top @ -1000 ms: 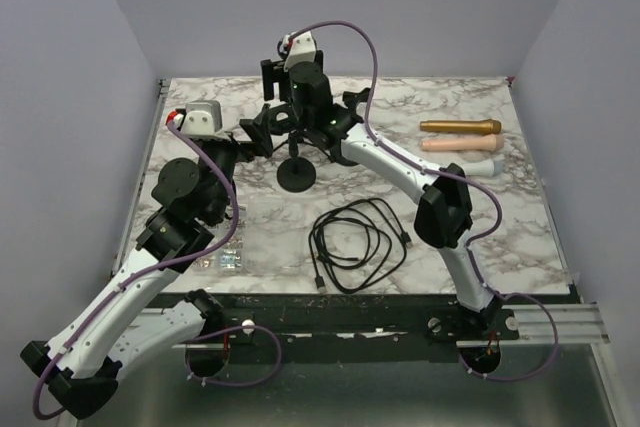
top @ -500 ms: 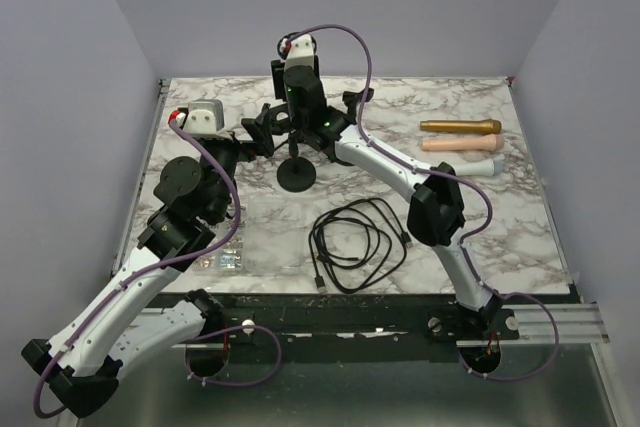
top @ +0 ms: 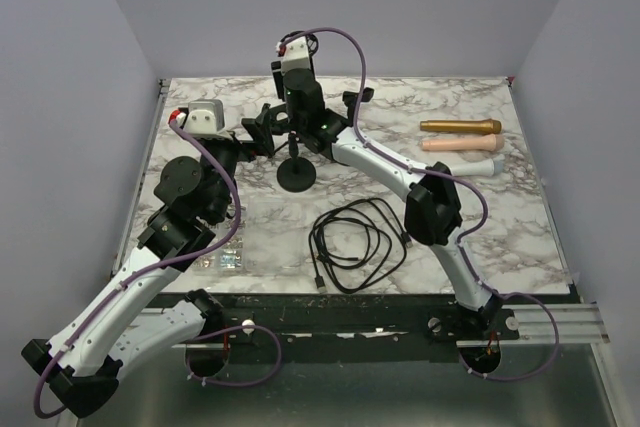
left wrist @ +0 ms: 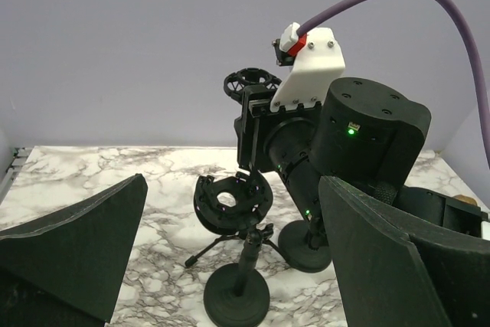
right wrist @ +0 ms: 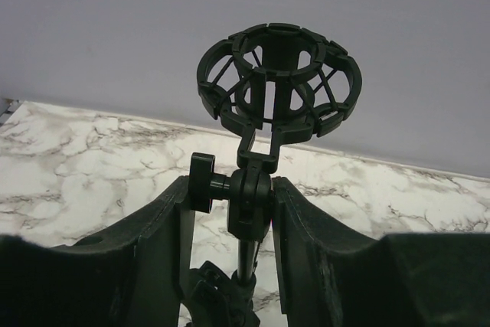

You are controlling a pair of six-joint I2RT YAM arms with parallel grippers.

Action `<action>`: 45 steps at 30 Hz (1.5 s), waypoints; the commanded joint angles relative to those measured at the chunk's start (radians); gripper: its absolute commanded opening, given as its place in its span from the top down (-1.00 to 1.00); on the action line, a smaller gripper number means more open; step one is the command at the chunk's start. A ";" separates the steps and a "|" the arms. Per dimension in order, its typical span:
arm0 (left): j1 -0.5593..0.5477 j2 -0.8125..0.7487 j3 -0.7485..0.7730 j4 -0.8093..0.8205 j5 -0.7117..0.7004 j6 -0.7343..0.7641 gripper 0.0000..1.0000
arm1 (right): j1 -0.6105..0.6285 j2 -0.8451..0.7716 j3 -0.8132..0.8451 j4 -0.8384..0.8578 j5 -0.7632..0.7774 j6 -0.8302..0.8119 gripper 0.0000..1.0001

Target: Remove the microphone from the stand

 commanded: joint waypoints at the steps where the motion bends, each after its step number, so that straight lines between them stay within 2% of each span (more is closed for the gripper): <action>1: -0.002 0.005 0.006 0.010 -0.017 0.007 -0.97 | -0.034 -0.008 -0.028 0.129 -0.038 -0.058 0.67; 6: -0.001 0.011 0.006 0.009 -0.014 0.006 -0.97 | -0.075 -0.016 -0.049 0.145 -0.111 -0.001 0.81; 19: -0.002 0.032 0.008 0.005 -0.005 -0.003 -0.97 | -0.079 -0.110 -0.151 0.181 -0.132 0.014 0.99; 24: -0.002 0.033 0.008 0.004 -0.006 -0.007 -0.97 | -0.092 -0.068 -0.054 0.155 -0.158 0.073 0.99; 27: -0.002 0.032 0.008 0.004 -0.010 -0.004 -0.97 | -0.094 -0.031 -0.007 0.193 -0.152 0.076 0.99; 34: -0.001 0.017 0.008 0.005 -0.013 0.000 -0.97 | -0.134 0.115 0.210 0.205 -0.155 0.097 0.99; 39: -0.002 0.006 0.006 0.009 -0.019 0.009 -0.97 | -0.181 0.141 0.228 0.277 -0.184 0.040 0.99; 45: -0.001 -0.001 0.006 0.011 -0.016 0.008 -0.97 | -0.260 0.147 0.234 0.283 -0.222 0.011 0.99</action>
